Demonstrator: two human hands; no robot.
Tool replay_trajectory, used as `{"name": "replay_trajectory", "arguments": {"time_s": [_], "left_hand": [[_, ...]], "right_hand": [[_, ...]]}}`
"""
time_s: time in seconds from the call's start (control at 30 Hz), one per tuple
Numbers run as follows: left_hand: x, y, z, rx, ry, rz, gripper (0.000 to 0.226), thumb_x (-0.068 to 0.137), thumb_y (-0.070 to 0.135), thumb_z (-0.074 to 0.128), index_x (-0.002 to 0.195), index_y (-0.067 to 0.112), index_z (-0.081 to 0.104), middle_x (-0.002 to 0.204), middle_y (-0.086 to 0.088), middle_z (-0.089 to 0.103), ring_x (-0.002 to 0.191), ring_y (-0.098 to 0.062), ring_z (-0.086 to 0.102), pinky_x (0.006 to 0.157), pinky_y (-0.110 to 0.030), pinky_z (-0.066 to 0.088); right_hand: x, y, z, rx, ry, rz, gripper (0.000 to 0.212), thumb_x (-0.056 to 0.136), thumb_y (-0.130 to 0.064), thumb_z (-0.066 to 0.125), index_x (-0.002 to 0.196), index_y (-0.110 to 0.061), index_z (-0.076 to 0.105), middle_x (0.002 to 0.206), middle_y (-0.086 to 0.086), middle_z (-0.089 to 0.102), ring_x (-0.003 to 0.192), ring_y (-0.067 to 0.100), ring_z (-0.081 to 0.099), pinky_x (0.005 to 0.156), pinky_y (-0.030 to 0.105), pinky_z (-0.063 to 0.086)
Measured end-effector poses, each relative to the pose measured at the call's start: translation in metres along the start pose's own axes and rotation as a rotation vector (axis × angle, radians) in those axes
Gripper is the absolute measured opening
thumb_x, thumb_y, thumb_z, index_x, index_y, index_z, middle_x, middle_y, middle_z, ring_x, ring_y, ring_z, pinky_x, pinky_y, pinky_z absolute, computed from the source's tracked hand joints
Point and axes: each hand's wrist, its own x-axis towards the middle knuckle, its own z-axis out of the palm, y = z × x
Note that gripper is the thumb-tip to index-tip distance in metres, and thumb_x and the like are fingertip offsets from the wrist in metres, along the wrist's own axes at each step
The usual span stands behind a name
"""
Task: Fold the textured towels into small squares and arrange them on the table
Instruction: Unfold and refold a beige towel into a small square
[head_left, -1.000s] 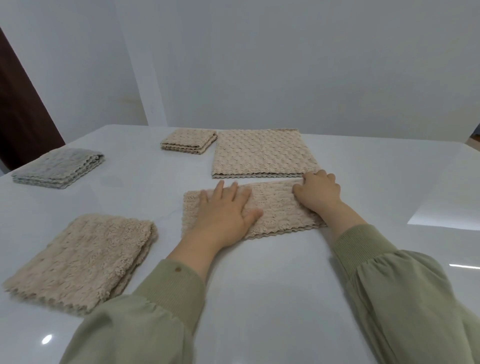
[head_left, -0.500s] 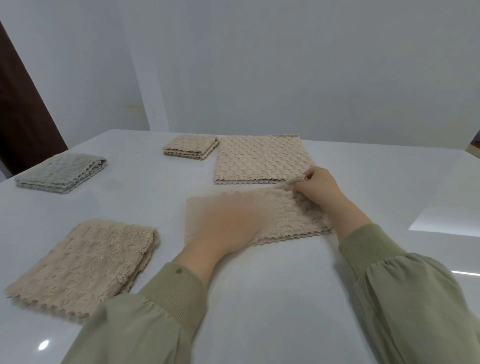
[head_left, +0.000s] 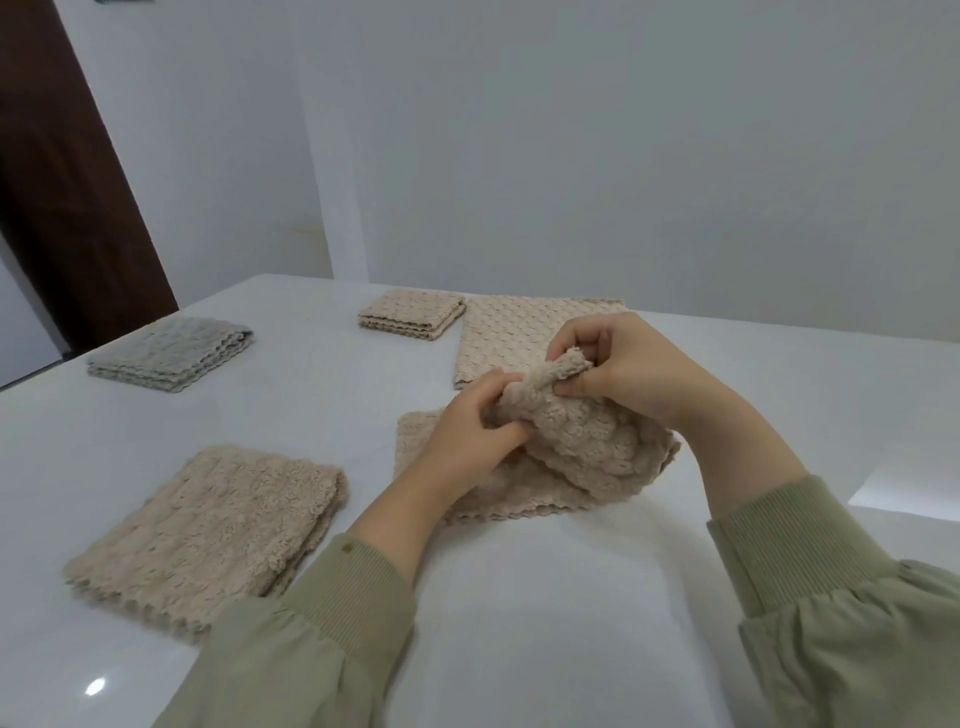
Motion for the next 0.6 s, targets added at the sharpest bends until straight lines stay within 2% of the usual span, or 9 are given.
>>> {"name": "replay_trajectory", "arguments": {"time_s": [0.1, 0.2, 0.27, 0.33, 0.43, 0.5, 0.6], "left_hand": [[-0.006, 0.013, -0.006, -0.050, 0.007, -0.011, 0.015, 0.080, 0.010, 0.071, 0.093, 0.019, 0.071, 0.091, 0.000, 0.070, 0.088, -0.015, 0.066, 0.081, -0.033, 0.054], [-0.007, 0.020, -0.011, -0.060, -0.050, -0.046, 0.002, 0.081, 0.016, 0.072, 0.083, 0.015, 0.072, 0.073, 0.004, 0.067, 0.069, -0.010, 0.061, 0.064, -0.024, 0.048], [-0.006, 0.020, -0.011, 0.002, -0.022, -0.056, 0.007, 0.082, 0.020, 0.071, 0.077, 0.015, 0.071, 0.068, 0.000, 0.063, 0.064, -0.011, 0.056, 0.060, -0.028, 0.045], [-0.003, 0.019, -0.011, 0.062, 0.104, -0.046, 0.015, 0.083, 0.021, 0.069, 0.070, 0.014, 0.068, 0.067, -0.004, 0.061, 0.063, -0.013, 0.055, 0.060, -0.032, 0.045], [-0.001, 0.017, -0.012, 0.153, 0.339, -0.005, 0.028, 0.086, 0.023, 0.064, 0.068, 0.002, 0.057, 0.061, -0.002, 0.049, 0.056, -0.010, 0.042, 0.052, -0.023, 0.035], [0.000, 0.015, -0.015, 0.141, 0.459, -0.016, 0.032, 0.088, 0.023, 0.062, 0.068, 0.001, 0.051, 0.058, -0.001, 0.044, 0.053, -0.010, 0.037, 0.048, -0.020, 0.030], [0.001, 0.012, -0.016, 0.115, 0.552, -0.018, 0.037, 0.089, 0.020, 0.060, 0.060, 0.009, 0.039, 0.053, 0.004, 0.035, 0.049, -0.007, 0.028, 0.045, -0.019, 0.023]], "right_hand": [[0.002, 0.002, 0.001, -0.035, 0.053, 0.017, 0.022, 0.076, 0.002, 0.072, 0.078, -0.020, 0.065, 0.055, -0.019, 0.062, 0.055, -0.006, 0.057, 0.058, 0.007, 0.043], [0.003, 0.003, 0.002, -0.071, 0.117, 0.044, 0.019, 0.075, -0.004, 0.074, 0.081, -0.021, 0.067, 0.065, -0.015, 0.067, 0.062, -0.006, 0.060, 0.062, 0.009, 0.045], [0.004, 0.004, 0.005, -0.097, 0.166, 0.055, 0.020, 0.075, -0.009, 0.074, 0.088, -0.022, 0.068, 0.077, -0.012, 0.069, 0.072, -0.004, 0.062, 0.066, 0.010, 0.046], [0.009, 0.010, 0.009, -0.134, 0.320, 0.072, 0.024, 0.077, -0.018, 0.074, 0.099, -0.026, 0.065, 0.090, -0.010, 0.066, 0.086, 0.001, 0.061, 0.073, 0.014, 0.045], [0.016, 0.022, 0.012, 0.002, 0.568, 0.207, 0.041, 0.083, -0.039, 0.067, 0.119, -0.022, 0.056, 0.112, -0.007, 0.060, 0.103, 0.010, 0.057, 0.090, 0.026, 0.045], [0.020, 0.034, 0.012, 0.156, 0.515, 0.423, 0.067, 0.080, -0.056, 0.063, 0.132, -0.017, 0.048, 0.129, -0.002, 0.053, 0.114, 0.017, 0.052, 0.098, 0.035, 0.042], [0.020, 0.051, 0.018, 0.632, 0.105, 0.662, 0.107, 0.058, -0.073, 0.070, 0.139, -0.009, 0.040, 0.140, 0.007, 0.047, 0.121, 0.026, 0.051, 0.105, 0.045, 0.040]]}}
